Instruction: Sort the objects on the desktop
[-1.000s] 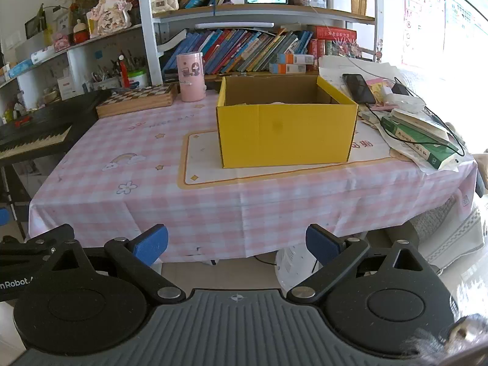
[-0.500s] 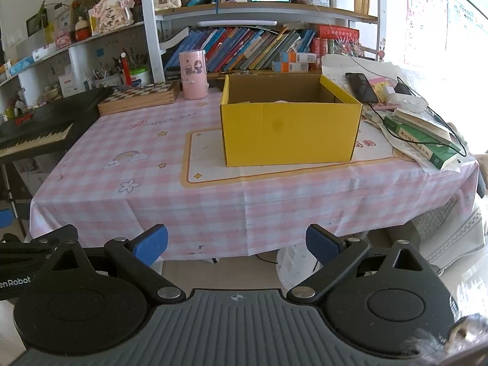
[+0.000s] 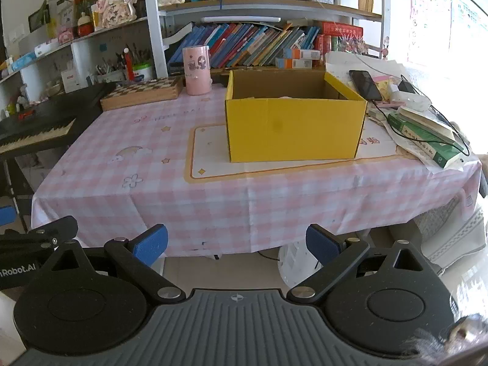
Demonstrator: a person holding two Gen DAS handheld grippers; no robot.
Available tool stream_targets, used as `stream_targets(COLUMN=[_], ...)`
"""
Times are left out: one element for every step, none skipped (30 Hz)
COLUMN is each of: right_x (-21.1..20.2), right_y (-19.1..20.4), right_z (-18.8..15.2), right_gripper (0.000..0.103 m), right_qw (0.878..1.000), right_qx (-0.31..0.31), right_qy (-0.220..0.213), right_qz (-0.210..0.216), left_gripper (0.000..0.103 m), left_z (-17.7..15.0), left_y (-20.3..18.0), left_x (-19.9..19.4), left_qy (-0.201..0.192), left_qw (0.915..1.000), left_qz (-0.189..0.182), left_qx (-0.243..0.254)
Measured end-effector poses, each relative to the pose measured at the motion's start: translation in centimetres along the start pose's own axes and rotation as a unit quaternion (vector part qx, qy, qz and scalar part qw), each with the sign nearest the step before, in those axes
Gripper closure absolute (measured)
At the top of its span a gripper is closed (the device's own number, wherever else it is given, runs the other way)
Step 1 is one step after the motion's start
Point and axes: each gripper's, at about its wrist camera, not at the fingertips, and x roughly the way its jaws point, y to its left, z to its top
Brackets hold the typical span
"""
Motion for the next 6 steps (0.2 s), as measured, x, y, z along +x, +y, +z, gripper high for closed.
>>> stream_targets(right_x=[0.02,0.03,0.06,0.07,0.11,0.17], right_y=[0.05,0.09,0.1,0.1,0.12,0.07], right_z=[0.03,0.07,0.13,0.13,0.18,0.26], right_gripper=[0.005,0.005,0.005,0.005,0.005,0.005], right_qw=[1.0,1.0,1.0,1.0,1.0,1.0], right_qx=[-0.001,-0.001,-0.001,-0.001,-0.001,0.0], right_qy=[0.0,0.0,0.0,0.001,0.002,0.003], right_qz=[0.001,0.001,0.001,0.001,0.001,0.0], left_gripper=[0.0,0.0,0.0,0.0,0.0,0.0], left_z=[0.0,0.03,0.04,0.07,0.11,0.18], left_y=[0.12,0.25,0.37,0.45,0.53,0.63], left_x=[0.05,0.11,0.15,0.23,0.31,0.35], left_qy=[0.001,0.001,0.002,0.003,0.004,0.003], left_qw=[1.0,1.0,1.0,0.9999,0.9999,0.9998], left_qz=[0.001,0.001,0.003,0.005,0.008,0.009], left_qx=[-0.004,-0.006,-0.009,-0.012,-0.014,-0.016])
